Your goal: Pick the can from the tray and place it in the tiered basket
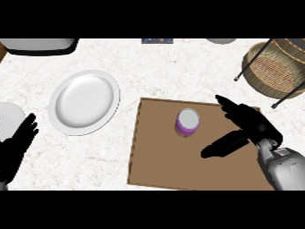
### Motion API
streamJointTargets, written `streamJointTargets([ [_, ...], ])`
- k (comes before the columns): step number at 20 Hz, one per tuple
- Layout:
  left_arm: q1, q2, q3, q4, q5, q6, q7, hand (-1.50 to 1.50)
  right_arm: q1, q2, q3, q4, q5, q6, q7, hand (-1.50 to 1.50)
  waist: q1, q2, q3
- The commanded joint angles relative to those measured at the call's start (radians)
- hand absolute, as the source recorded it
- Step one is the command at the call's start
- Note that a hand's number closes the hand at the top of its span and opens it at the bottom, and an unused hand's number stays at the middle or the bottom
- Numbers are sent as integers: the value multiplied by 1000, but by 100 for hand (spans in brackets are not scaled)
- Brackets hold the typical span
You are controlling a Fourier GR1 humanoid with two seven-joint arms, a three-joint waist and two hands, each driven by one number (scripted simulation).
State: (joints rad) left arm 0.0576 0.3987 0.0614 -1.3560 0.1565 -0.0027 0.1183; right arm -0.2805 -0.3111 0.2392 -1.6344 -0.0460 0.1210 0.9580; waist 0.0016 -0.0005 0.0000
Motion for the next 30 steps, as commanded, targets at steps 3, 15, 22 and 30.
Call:
streamJointTargets([
  [3, 45, -25, 34, -81, -29, -24, 48, 0, 53, 65, -20, -3, 67, 38, -52, -150, 2, 0, 0],
  [15, -1, -81, 95, 90, -95, -79, -102, 0, -38, 144, -91, 89, 131, 91, -69, -150, 2, 0, 0],
  [22, 31, -51, 142, 21, -73, -142, -44, 0, -59, 271, -44, 272, 261, -7, -198, -150, 6, 1, 0],
  [30, -83, -105, 123, 61, -159, -84, 20, 0, -26, 281, -74, 313, 270, 33, -269, -150, -1, 1, 0],
])
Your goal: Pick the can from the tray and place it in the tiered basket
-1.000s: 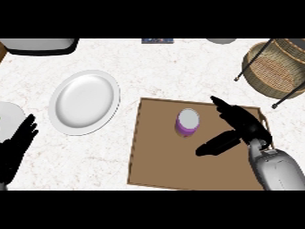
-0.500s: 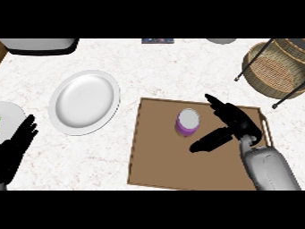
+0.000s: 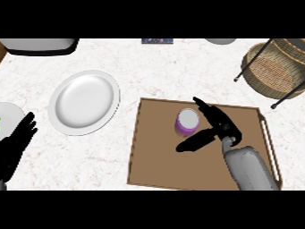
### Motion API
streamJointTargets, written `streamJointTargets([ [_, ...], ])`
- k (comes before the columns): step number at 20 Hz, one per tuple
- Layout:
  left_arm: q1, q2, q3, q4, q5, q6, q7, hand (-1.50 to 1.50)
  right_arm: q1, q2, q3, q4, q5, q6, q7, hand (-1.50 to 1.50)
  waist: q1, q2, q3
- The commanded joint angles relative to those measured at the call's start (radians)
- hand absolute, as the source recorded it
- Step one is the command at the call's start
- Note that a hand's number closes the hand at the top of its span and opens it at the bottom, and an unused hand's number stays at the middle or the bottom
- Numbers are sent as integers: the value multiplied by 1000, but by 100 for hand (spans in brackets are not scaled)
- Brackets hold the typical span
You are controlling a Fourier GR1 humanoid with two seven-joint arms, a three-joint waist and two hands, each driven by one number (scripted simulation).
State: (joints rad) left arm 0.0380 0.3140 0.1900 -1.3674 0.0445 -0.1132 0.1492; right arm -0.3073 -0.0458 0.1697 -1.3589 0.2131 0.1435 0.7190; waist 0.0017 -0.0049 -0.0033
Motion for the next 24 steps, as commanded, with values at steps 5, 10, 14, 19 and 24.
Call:
streamJointTargets([
  [5, -26, -24, 22, 72, -18, -18, -42, 0, -87, 44, 39, 122, -15, -66, -21, -150, 3, 5, 3],
  [10, -19, 21, 39, 7, 0, -55, 14, 0, -127, 41, 12, 119, 14, -43, -135, 150, 4, 5, 3],
  [14, -37, -14, 49, 70, -15, -33, -30, 0, -18, 45, 108, 9, 53, -170, -123, 150, -1, 4, 3],
  [19, 24, -16, 48, -11, -25, -52, -28, 0, 29, 38, 42, -7, 109, -186, -161, 150, -1, 4, 3],
  [24, -9, -51, 8, -39, -39, -18, 46, 0, -210, 45, 39, 92, 313, -357, 124, 150, 22, 8, 1],
])
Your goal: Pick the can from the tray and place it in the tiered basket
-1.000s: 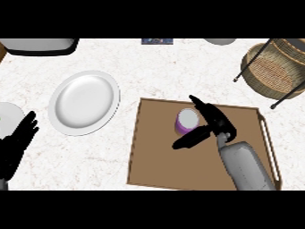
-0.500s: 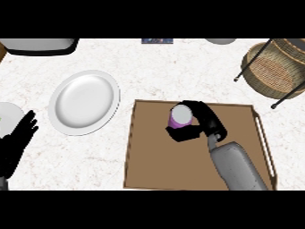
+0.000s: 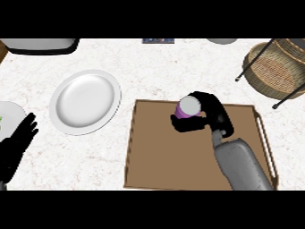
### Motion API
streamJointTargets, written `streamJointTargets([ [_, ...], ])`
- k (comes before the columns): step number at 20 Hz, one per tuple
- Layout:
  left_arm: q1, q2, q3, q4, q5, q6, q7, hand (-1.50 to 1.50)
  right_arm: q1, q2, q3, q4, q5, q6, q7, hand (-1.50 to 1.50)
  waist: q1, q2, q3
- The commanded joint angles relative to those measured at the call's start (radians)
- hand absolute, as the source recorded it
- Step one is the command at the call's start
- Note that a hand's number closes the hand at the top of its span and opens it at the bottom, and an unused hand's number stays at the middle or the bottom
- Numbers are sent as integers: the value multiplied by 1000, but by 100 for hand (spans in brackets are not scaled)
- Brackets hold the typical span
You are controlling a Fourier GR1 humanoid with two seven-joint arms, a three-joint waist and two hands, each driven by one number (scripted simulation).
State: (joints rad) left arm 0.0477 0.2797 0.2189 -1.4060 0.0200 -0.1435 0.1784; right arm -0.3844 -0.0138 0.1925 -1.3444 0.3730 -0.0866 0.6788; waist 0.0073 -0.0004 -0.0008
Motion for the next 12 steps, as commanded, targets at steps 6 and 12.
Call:
streamJointTargets([
  [6, -46, -10, -47, -5, -28, -8, -2, 0, -398, -74, 27, 298, 478, -173, 474, 150, 92, 19, -13],
  [12, -67, -21, -58, 6, -34, -2, 6, 0, -670, -85, 27, 451, 736, -145, 695, 150, 91, 12, -11],
])
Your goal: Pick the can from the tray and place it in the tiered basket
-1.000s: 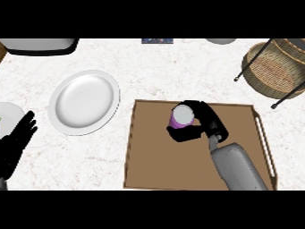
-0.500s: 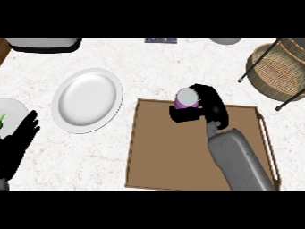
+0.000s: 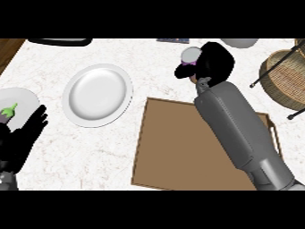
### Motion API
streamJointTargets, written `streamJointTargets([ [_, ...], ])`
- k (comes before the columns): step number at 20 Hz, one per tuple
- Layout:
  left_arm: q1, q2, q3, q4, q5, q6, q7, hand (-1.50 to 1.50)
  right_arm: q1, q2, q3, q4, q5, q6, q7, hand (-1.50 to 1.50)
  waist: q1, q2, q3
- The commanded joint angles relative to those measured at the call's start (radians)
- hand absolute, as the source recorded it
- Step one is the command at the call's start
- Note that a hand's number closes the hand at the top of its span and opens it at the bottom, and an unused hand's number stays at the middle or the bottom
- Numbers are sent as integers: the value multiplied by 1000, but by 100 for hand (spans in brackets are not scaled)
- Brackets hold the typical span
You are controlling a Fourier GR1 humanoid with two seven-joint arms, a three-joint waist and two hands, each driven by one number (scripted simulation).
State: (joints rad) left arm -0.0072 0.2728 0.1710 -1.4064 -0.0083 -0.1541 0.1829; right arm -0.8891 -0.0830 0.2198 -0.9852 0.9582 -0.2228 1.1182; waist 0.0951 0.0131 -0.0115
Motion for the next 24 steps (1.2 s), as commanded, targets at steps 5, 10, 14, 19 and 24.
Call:
streamJointTargets([
  [5, -10, -6, 7, 24, 1, 6, -16, 0, -330, 5, -30, 221, 321, -8, 349, 150, -5, 3, 4],
  [10, 3, -6, 3, 17, -6, 7, -15, 0, -444, 20, -104, 311, 408, -66, 368, 150, -17, 3, 8],
  [14, -15, 12, 33, 32, 11, 3, -14, 0, -511, -32, -184, 361, 426, -75, 309, 150, -36, 3, 9],
  [19, 2, -19, 15, 14, 1, 23, -6, 0, -470, -77, -247, 438, 475, -204, 234, 150, -37, 8, 11],
  [24, 1, 14, 47, 34, 25, -10, -38, 0, -489, -220, -328, 529, 463, -215, 57, 150, -40, 10, 11],
])
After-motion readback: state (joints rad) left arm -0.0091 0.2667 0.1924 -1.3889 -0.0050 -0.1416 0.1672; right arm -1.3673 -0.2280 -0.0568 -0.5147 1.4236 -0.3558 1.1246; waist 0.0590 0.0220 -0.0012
